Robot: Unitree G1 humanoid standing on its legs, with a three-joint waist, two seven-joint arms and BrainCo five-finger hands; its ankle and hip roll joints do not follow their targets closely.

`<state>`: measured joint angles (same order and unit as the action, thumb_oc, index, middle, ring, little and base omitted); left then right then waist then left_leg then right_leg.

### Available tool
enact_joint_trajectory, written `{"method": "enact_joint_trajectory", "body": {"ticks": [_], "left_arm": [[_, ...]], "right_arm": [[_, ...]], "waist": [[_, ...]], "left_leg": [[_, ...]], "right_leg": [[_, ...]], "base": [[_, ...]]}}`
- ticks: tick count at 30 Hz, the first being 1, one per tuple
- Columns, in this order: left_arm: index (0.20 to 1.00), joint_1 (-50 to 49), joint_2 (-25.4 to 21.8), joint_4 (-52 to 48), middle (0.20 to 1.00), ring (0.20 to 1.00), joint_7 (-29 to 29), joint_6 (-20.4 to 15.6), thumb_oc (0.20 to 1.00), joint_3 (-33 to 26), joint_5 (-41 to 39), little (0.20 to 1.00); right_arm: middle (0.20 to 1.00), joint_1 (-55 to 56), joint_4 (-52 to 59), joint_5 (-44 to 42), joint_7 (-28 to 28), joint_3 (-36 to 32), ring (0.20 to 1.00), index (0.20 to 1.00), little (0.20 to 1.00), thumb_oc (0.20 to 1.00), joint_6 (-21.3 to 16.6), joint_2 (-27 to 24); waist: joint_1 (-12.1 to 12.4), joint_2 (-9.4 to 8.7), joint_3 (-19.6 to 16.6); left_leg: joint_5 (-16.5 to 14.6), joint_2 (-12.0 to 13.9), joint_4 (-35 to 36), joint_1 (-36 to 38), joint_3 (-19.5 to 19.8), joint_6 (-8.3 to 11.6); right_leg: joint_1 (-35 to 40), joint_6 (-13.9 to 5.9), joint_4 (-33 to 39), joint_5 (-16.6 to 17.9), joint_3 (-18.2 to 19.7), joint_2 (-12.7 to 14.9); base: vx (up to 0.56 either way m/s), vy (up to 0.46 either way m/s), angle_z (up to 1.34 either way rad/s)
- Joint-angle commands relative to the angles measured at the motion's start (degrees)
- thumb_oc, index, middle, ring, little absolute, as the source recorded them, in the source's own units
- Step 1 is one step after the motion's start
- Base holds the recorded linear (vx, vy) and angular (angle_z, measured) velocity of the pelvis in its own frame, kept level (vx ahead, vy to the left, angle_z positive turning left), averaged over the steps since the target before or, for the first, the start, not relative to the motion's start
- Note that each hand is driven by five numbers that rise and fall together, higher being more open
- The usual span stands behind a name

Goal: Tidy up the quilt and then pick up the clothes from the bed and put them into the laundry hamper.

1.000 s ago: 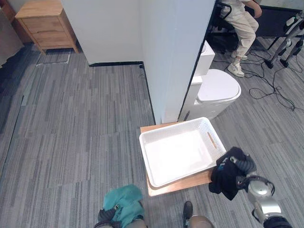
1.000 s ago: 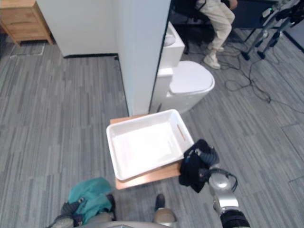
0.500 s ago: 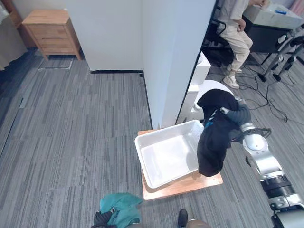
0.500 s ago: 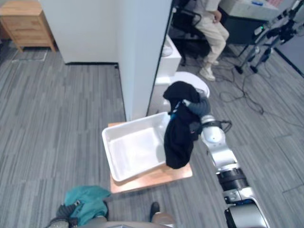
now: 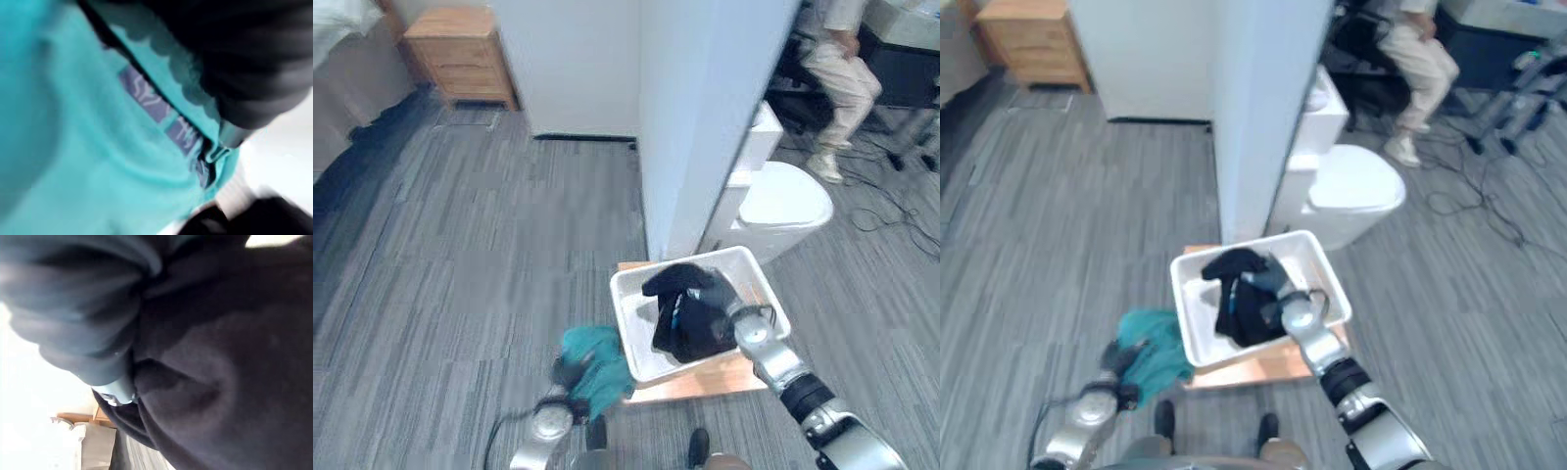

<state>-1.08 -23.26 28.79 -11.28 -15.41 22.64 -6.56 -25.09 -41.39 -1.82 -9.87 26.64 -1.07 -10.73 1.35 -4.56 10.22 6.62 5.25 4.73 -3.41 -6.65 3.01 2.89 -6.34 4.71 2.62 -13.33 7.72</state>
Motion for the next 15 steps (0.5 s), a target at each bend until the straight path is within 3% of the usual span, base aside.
{"method": "enact_joint_trajectory", "body": {"ticks": [1, 2, 3, 5, 7, 9, 13, 15], "left_arm": [[0.200, 3.6, 1.2, 2.2, 0.200, 0.200, 4.9, 0.2, 0.200, -6.0, -12.9, 0.200], [0.200, -0.6, -2.8, -10.7, 0.200, 0.200, 9.4, 5.3, 0.200, -6.8, -13.2, 0.200], [0.200, -1.9, -3.7, -13.5, 0.200, 0.200, 10.9, 5.8, 0.200, -7.8, -13.0, 0.200], [0.200, -3.1, -5.0, -18.0, 0.200, 0.200, 11.9, 5.9, 0.200, -9.5, -10.0, 0.200], [0.200, -3.8, -4.6, -19.2, 0.200, 0.200, 11.9, 5.5, 0.200, -10.2, -9.1, 0.200], [0.200, -4.3, -4.6, -24.5, 0.200, 0.200, 12.9, 3.1, 0.200, -12.2, -9.2, 0.200], [0.200, -3.3, -6.0, -31.1, 0.200, 0.200, 13.2, 0.7, 0.200, -12.4, -9.0, 0.200], [0.200, -1.2, -7.7, -35.1, 0.200, 0.200, 11.8, -1.3, 0.200, -11.8, -6.6, 0.200]], "right_arm": [[1.000, -9.8, -0.3, 6.5, -6.1, -2.6, 1.000, 1.000, 1.000, 1.000, -0.6, -0.9], [1.000, -9.7, -7.1, 8.0, -6.5, -5.1, 1.000, 1.000, 1.000, 1.000, 1.8, -1.7], [1.000, -9.1, -6.4, 10.2, -6.7, -5.6, 1.000, 1.000, 1.000, 1.000, 1.6, -2.6], [1.000, -5.9, -3.0, 22.4, -9.6, -3.0, 1.000, 1.000, 1.000, 1.000, 0.9, -6.5], [1.000, -3.3, -1.3, 26.5, -10.5, -2.8, 1.000, 1.000, 1.000, 1.000, 0.8, -8.0], [1.000, 4.5, 6.1, 34.6, -9.7, -3.8, 1.000, 1.000, 1.000, 1.000, 0.1, -12.8], [1.000, 10.4, 12.1, 37.8, -10.6, -6.3, 1.000, 1.000, 1.000, 1.000, -0.6, -16.1], [1.000, 13.3, 16.3, 38.5, -11.6, -8.5, 1.000, 1.000, 1.000, 1.000, -1.1, -17.3]], "waist": [[1.9, 1.30, 3.3], [2.2, 2.92, 3.0], [2.1, 3.35, 2.8], [1.7, 3.79, 2.5], [1.3, 4.08, 2.3], [-0.1, 4.14, 1.6], [-2.0, 4.05, 0.9], [-4.2, 3.95, 0.2]], "left_leg": [[-5.0, 3.9, 0.3, 4.2, 0.5, 4.06], [-5.1, 3.9, 0.3, 4.0, 0.8, 3.86], [-5.2, 4.0, 0.3, 4.2, 0.7, 3.87], [-5.5, 4.1, 0.3, 4.8, 0.5, 3.91], [-5.7, 4.1, 0.3, 5.3, 0.5, 3.96], [-6.1, 4.3, 0.3, 6.5, 0.4, 4.16], [-6.5, 4.7, 0.3, 7.9, -0.3, 4.30], [-7.0, 5.0, 0.3, 9.0, -1.6, 4.36]], "right_leg": [[-2.7, -3.11, 0.3, -2.2, 0.8, 1.2], [-2.5, -2.91, 0.3, -2.7, 0.0, 1.3], [-2.3, -2.96, 0.3, -2.8, -0.1, 1.4], [-1.5, -3.03, 0.3, -3.2, 0.0, 1.5], [-0.9, -3.03, 0.3, -3.5, 0.0, 1.4], [0.2, -3.00, 0.3, -4.0, 0.1, 1.4], [0.9, -3.06, 0.3, -4.2, 0.5, 1.3], [1.0, -3.24, 0.3, -4.2, 1.4, 1.2]], "base": [[0.01, 0.060, 0.35], [0.04, 0.064, 0.22], [0.07, 0.084, 0.25], [0.07, 0.041, 0.11], [0.05, 0.011, 0.05], [0.07, -0.008, 0.03], [0.04, -0.009, -0.10], [0.05, -0.004, -0.26]]}}
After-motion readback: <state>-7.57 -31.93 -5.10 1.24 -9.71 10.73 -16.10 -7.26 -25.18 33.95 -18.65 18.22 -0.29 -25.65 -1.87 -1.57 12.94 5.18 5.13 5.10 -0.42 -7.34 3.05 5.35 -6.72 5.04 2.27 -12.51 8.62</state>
